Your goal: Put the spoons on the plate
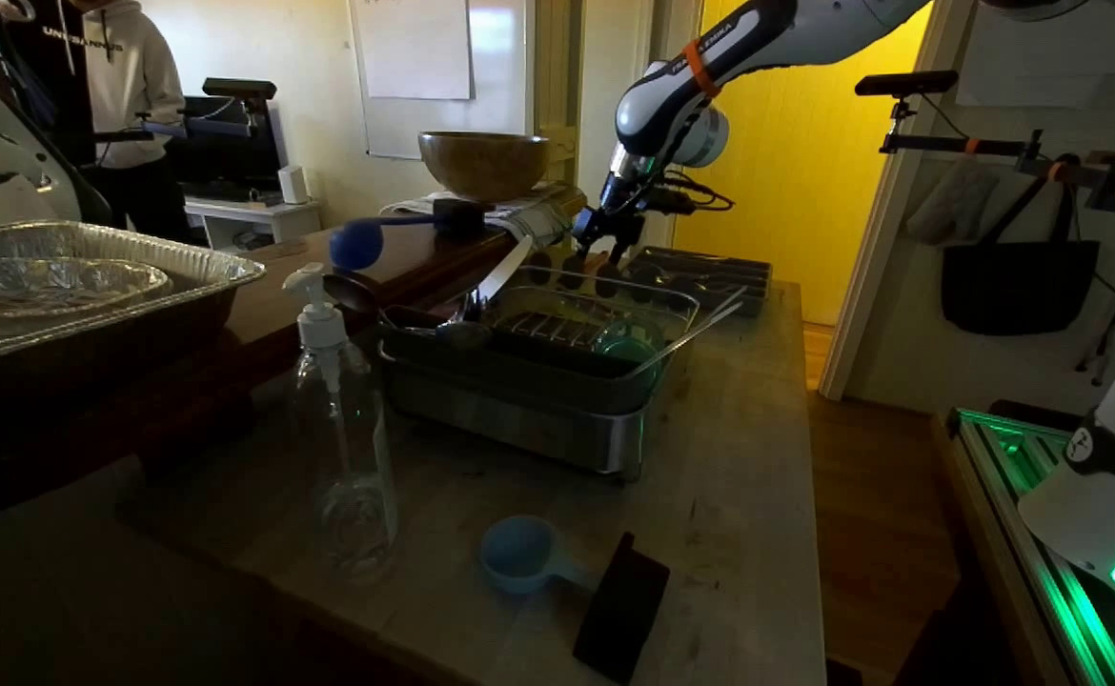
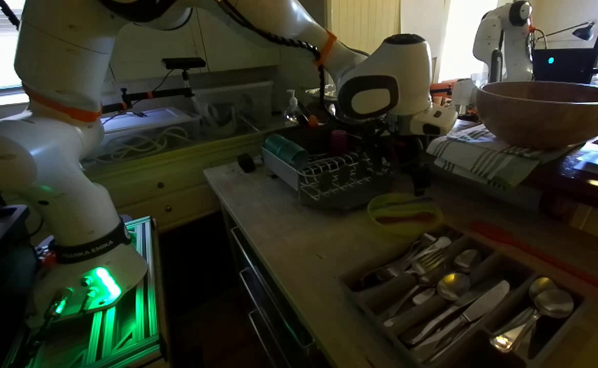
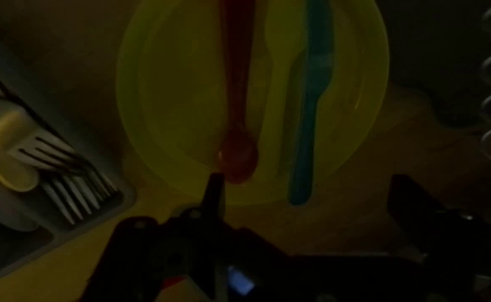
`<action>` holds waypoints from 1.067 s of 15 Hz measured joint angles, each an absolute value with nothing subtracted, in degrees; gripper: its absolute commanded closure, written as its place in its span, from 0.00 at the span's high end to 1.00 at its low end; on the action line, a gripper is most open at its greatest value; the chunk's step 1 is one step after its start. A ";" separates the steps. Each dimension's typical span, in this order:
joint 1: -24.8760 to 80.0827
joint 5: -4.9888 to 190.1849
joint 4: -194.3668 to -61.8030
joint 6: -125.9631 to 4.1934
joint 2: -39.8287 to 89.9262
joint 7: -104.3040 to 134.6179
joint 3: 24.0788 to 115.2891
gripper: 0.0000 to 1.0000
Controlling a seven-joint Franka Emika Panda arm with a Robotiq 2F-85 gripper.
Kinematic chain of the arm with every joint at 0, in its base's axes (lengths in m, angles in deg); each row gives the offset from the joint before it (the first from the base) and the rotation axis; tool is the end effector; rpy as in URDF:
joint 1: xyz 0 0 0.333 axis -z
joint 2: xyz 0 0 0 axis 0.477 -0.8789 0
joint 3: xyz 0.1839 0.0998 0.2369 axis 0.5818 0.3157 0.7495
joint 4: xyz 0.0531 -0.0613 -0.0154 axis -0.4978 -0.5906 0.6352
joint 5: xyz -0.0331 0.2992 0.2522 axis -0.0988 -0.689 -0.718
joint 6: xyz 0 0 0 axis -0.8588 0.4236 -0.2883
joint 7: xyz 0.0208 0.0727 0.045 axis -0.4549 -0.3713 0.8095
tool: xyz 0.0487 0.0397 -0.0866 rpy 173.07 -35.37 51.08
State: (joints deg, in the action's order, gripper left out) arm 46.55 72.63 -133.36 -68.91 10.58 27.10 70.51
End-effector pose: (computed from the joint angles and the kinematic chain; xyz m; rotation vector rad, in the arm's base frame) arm 0.6496 -0.2486 0.3043 -2.9225 0.6615 -0.4255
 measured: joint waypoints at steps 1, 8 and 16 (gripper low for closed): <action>46.40 74.43 -134.17 -67.70 11.85 27.28 69.89 1.00; 45.67 83.85 -141.71 -63.04 21.27 31.87 67.40 1.00; 45.68 84.14 -152.09 -62.36 30.58 38.88 67.18 1.00</action>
